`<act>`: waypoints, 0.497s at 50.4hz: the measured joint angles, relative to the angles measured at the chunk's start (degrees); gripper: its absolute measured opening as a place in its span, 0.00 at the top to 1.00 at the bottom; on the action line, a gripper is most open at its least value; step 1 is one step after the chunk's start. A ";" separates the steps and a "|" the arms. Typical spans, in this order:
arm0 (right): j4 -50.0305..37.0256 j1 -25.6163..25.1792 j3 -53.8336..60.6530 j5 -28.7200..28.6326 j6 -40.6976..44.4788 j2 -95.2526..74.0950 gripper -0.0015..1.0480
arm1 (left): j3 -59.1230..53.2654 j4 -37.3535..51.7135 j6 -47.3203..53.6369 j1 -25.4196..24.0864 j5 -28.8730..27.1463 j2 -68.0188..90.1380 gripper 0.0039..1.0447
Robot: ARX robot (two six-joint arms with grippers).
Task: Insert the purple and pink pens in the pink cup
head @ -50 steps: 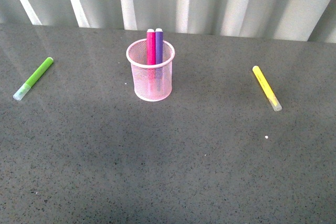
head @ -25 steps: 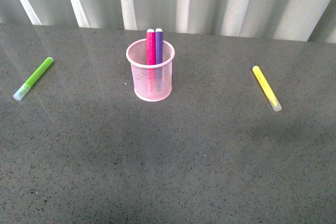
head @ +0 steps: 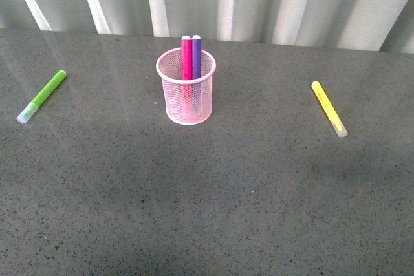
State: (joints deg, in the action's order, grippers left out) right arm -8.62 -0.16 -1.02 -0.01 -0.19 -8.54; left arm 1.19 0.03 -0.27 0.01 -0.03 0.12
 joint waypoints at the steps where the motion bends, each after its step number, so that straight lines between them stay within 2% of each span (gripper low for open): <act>1: 2.21 0.00 -0.02 0.00 0.00 1.51 0.97 | 0.00 0.00 0.00 0.02 0.00 0.00 0.06; 5: 8.07 0.00 0.04 -0.02 0.00 6.32 0.97 | 0.00 0.00 0.00 0.00 0.00 0.00 0.06; 25: 8.52 0.00 0.00 0.00 0.00 8.31 0.97 | 0.00 0.00 0.00 0.00 0.00 -0.04 0.06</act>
State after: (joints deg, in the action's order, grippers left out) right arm -0.10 -0.16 -1.02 -0.01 -0.19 -0.23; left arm 1.19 0.03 -0.27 0.01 -0.03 0.08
